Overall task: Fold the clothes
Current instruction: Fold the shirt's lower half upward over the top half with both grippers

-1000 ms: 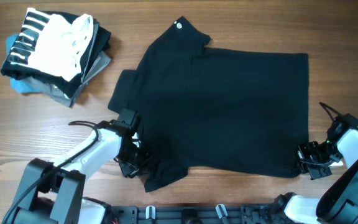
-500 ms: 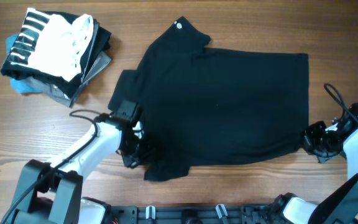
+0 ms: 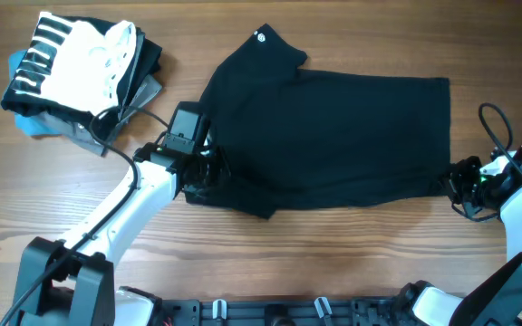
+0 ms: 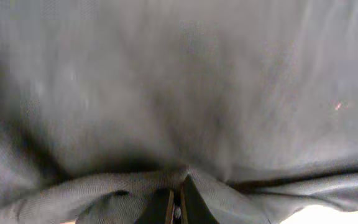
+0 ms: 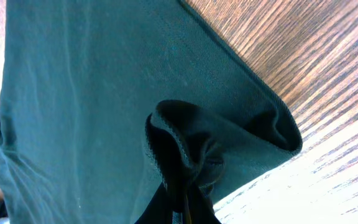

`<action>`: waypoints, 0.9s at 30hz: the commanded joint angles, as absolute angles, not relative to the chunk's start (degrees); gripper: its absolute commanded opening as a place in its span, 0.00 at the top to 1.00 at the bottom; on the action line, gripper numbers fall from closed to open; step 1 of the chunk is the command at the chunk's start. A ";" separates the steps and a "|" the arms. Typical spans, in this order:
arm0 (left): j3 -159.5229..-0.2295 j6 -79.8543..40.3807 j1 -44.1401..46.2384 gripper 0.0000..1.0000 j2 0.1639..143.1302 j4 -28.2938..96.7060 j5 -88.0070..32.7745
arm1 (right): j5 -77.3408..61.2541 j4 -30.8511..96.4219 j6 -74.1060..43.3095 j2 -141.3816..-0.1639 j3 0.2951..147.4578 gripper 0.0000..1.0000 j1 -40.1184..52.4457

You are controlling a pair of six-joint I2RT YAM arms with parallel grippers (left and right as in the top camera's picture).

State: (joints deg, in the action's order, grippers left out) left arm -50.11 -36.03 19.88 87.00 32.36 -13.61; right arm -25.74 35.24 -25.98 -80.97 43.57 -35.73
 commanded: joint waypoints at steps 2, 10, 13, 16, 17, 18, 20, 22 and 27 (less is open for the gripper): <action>-51.03 -35.35 19.97 0.96 86.15 25.10 -11.75 | -23.33 35.03 -30.70 -80.25 44.47 0.96 -35.97; -51.03 -35.33 19.97 0.96 86.21 17.04 -10.11 | -19.05 35.53 -37.65 -80.25 44.47 0.96 -35.97; -51.03 -35.33 19.97 0.96 86.26 16.43 -6.09 | -19.07 33.71 -37.50 -80.25 44.47 0.96 -35.97; -51.03 -35.44 19.97 0.96 86.26 14.57 -3.25 | -22.72 29.74 -34.48 -80.29 44.45 0.96 -35.79; -51.03 -36.71 19.97 0.96 86.26 14.52 -1.61 | -24.91 28.64 -33.15 -80.31 44.47 0.96 -35.79; -51.03 -36.88 19.86 0.96 86.26 14.39 -0.93 | -26.57 27.62 -32.95 -80.31 44.45 0.96 -35.79; -51.03 -36.88 19.05 0.96 86.26 14.44 -0.97 | -26.68 27.00 -32.95 -80.31 44.45 0.96 -35.79; -51.03 -36.86 18.00 0.96 86.26 14.81 -0.95 | -26.68 26.30 -32.97 -80.31 44.45 0.96 -35.79; -51.03 -36.84 17.78 0.87 86.26 15.29 -0.97 | -27.42 24.32 -31.66 -80.36 44.45 0.65 -35.20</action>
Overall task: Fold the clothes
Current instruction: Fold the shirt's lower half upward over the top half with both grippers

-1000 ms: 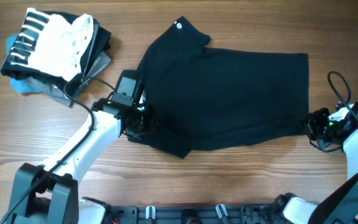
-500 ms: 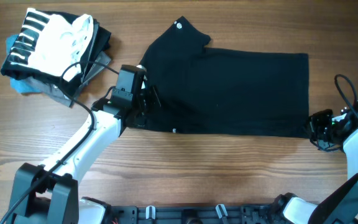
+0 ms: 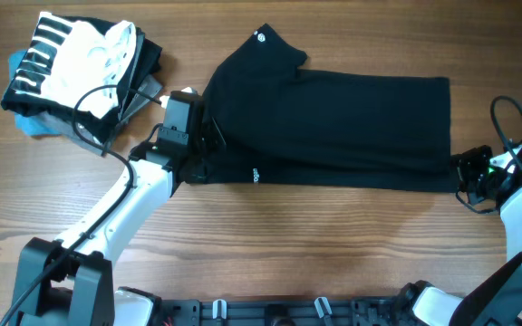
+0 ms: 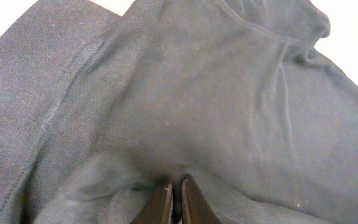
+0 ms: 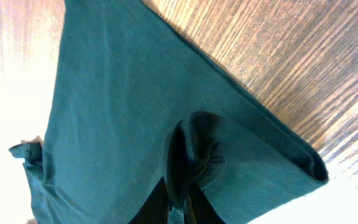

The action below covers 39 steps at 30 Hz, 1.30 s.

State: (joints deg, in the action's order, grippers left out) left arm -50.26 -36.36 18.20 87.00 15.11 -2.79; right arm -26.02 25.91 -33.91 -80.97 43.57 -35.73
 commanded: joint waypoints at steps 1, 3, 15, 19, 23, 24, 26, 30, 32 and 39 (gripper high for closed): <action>-51.03 -36.84 17.78 0.77 86.26 15.42 -0.95 | -31.62 22.68 -26.46 -80.36 44.47 0.38 -34.87; -51.03 -36.38 17.76 0.55 86.26 15.44 -0.95 | -33.98 22.76 -23.09 -80.36 44.47 0.25 -34.89; -52.21 -21.17 17.78 0.43 92.92 21.17 -6.33 | -27.00 45.04 -18.20 -80.42 57.80 0.23 -34.68; -52.21 -21.21 17.78 0.62 98.39 15.59 -7.49 | -26.96 45.63 -18.17 -80.42 57.78 0.22 -34.68; -54.63 -22.98 17.50 0.96 97.80 14.39 -14.52 | -26.96 45.23 -19.66 -80.40 57.78 0.22 -34.68; -56.10 -23.70 17.28 0.96 97.38 14.39 -16.36 | -26.94 45.23 -19.64 -80.42 57.78 0.21 -34.68; -59.55 -25.10 16.40 0.96 96.95 14.20 -16.10 | -26.74 45.21 -19.62 -80.42 57.78 0.21 -34.68; -60.75 -26.15 14.87 0.94 97.45 11.14 -8.45 | -26.30 44.88 -19.64 -80.42 57.78 0.20 -34.68; -60.75 -26.17 15.00 0.94 97.76 9.89 -8.43 | -24.91 44.60 -19.66 -80.42 57.78 0.19 -34.68; -60.75 -26.15 14.98 0.40 98.48 12.29 -8.47 | -17.78 42.61 -19.77 -82.67 55.33 0.15 -34.68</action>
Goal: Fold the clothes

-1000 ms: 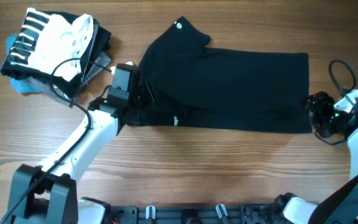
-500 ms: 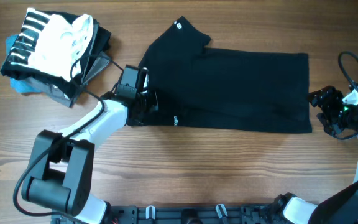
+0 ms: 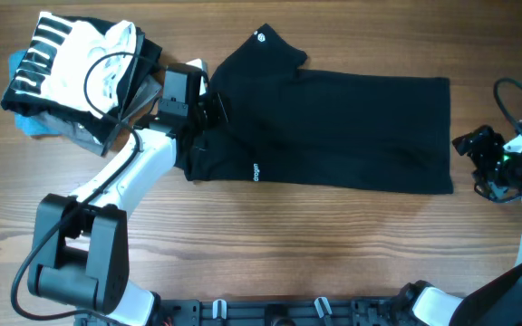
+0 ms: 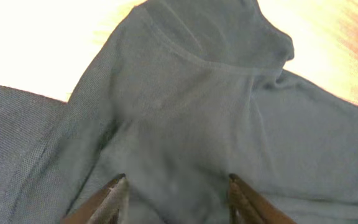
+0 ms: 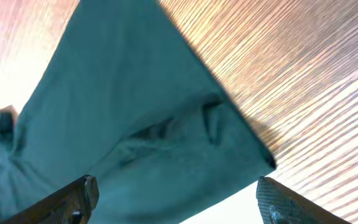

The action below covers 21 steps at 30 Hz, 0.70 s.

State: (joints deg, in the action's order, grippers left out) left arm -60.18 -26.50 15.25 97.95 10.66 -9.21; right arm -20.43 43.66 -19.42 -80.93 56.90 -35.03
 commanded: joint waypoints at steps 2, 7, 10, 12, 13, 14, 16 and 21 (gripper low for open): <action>-60.75 -26.13 14.98 0.39 98.48 14.92 -8.47 | -18.02 41.52 -20.14 -85.45 54.50 0.26 -34.65; -60.75 -25.91 14.98 0.37 98.48 26.06 -8.49 | -19.31 38.52 -23.16 -94.63 54.50 0.40 -30.48; -60.75 -25.69 15.00 0.40 98.48 32.49 -8.47 | -18.35 38.15 -25.78 -97.56 54.50 0.56 -27.83; -60.75 -25.69 14.98 0.41 98.48 35.14 -8.45 | -13.04 40.66 -29.30 -98.67 54.50 0.53 -27.18; -60.66 -25.69 15.00 0.41 98.48 35.83 -8.45 | -12.40 40.56 -29.58 -99.18 54.50 0.53 -27.18; -60.64 -25.69 15.00 0.41 98.67 35.88 -8.43 | -12.43 40.45 -29.93 -99.53 54.50 0.59 -27.18; -60.64 -25.69 15.00 0.41 99.18 35.81 -8.38 | -12.40 38.57 -30.52 -100.16 54.50 0.64 -27.18; -60.64 -25.69 15.00 0.41 100.75 35.86 -8.25 | -20.53 26.59 -31.48 -100.49 56.93 0.96 -27.81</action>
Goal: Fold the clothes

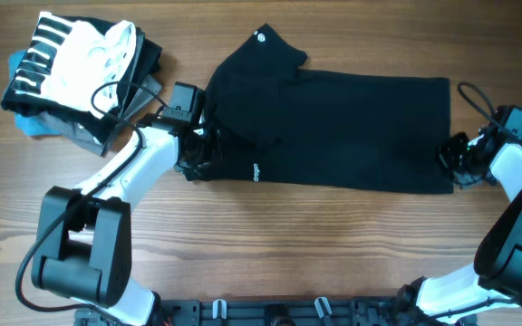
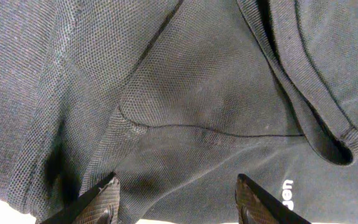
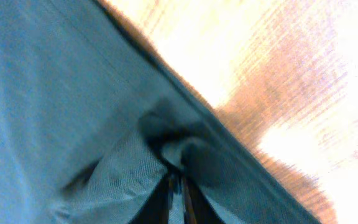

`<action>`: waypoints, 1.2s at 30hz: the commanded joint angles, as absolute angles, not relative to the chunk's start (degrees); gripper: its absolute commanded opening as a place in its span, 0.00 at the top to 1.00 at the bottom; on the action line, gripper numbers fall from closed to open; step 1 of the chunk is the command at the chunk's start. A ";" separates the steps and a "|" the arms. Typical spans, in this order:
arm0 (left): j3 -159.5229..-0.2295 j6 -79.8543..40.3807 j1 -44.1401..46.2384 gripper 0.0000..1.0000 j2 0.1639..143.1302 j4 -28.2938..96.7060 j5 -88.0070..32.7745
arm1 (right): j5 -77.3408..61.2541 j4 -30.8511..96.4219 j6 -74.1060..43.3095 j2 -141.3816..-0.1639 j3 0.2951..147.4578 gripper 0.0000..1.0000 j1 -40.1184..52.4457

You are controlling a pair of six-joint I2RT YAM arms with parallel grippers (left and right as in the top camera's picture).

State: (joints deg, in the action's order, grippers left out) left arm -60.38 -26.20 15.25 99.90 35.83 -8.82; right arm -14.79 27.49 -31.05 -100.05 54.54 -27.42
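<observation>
A black shirt (image 1: 333, 127) lies folded into a long band across the middle of the table, with small white lettering (image 1: 255, 171) near its front edge. My left gripper (image 1: 198, 154) hovers over the shirt's left end. In the left wrist view it (image 2: 179, 202) stands open, its pads wide apart above the fabric (image 2: 197, 93). My right gripper (image 1: 449, 156) sits at the shirt's right edge. In the right wrist view it (image 3: 176, 186) is shut on a pinched fold of the cloth (image 3: 55, 93).
A pile of folded clothes (image 1: 75, 68), white with black stripes on top of blue and grey, lies at the back left, just behind the left arm. Bare wooden table (image 1: 333, 244) runs along the front and beyond the shirt's right edge.
My right gripper was open off the shirt's right side; it is now at the right edge, shut on the cloth. The left gripper, still open, has moved nearer along the shirt's left end.
Both grippers were shut on the shirt's near edge, which hung out toward the front. Then the shirt lay as a narrower band, both still gripping. Then both were open and clear of it. Now the right grips the right edge again.
</observation>
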 commanded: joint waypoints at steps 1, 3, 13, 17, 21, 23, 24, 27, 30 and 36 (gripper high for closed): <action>-60.64 -25.67 14.98 0.40 100.75 35.83 -8.23 | -23.59 26.57 -31.00 -100.36 59.07 0.96 -27.86; -60.64 -23.27 14.98 0.40 100.75 35.79 -8.25 | -29.56 25.28 -29.06 -99.37 61.32 0.74 -27.86; -98.32 -11.70 14.98 0.26 100.25 44.03 -5.58 | -32.93 42.78 -14.76 -86.52 82.65 0.34 -26.41; -98.39 -11.29 14.98 0.25 106.04 30.76 -5.72 | -30.81 46.00 -15.11 -87.50 84.31 0.31 -24.88; -101.34 -10.68 14.98 0.25 123.83 19.90 -9.80 | -29.39 50.83 -15.00 -91.07 84.29 0.30 -23.09; -103.70 -10.68 14.98 0.25 129.43 17.02 -10.00 | -27.90 52.25 -15.14 -92.09 84.29 0.30 -23.07; -103.70 -10.68 14.98 0.22 131.39 14.22 -10.02 | -27.86 52.66 -15.16 -92.60 84.27 0.30 -23.09; -103.68 -10.70 15.05 0.20 136.00 9.23 -10.00 | -27.86 53.45 -15.16 -93.45 84.25 0.30 -22.87; -103.68 -10.66 15.46 0.21 140.62 2.61 -9.98 | -27.86 53.84 -15.20 -93.45 84.25 0.30 -22.87; -103.68 -10.66 15.53 0.33 144.53 -0.95 -9.96 | -27.86 55.29 -15.05 -93.45 84.25 0.29 -22.87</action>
